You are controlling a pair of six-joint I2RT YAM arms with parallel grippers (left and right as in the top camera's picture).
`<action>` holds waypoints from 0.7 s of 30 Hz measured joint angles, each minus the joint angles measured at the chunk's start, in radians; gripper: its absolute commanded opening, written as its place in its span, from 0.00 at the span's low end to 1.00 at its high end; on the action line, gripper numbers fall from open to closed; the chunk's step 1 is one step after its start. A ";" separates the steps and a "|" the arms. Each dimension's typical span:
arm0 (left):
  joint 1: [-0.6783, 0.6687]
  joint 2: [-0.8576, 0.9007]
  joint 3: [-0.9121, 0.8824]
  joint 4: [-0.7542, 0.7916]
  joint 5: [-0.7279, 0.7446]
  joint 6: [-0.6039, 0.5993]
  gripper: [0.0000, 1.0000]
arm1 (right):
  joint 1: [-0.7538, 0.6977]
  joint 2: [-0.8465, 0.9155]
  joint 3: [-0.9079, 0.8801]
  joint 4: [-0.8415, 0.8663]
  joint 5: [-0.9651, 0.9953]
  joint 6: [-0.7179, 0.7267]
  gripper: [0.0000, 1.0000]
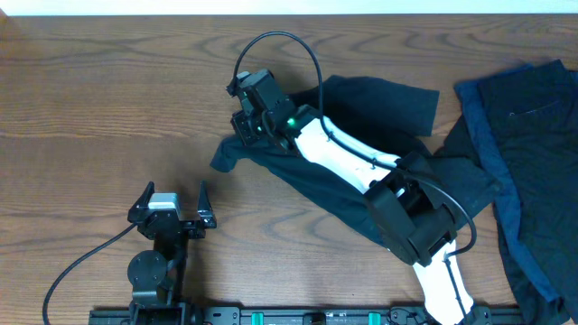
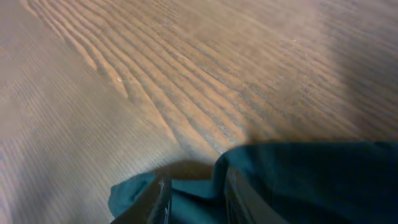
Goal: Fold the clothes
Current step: 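Drag the black T-shirt leftward across the table with the right gripper, then reach the left gripper to the T-shirt's left edge and grasp it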
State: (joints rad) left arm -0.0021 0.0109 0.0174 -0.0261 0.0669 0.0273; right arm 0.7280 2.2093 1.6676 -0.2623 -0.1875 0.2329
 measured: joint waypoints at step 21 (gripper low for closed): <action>0.000 0.097 0.037 -0.039 0.210 0.003 0.98 | -0.048 -0.007 0.003 -0.180 -0.050 -0.007 0.01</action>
State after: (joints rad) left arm -0.0021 0.1078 0.0540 -0.0650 0.2771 0.0299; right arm 0.6804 2.2021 1.6703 -0.4423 -0.2375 0.2260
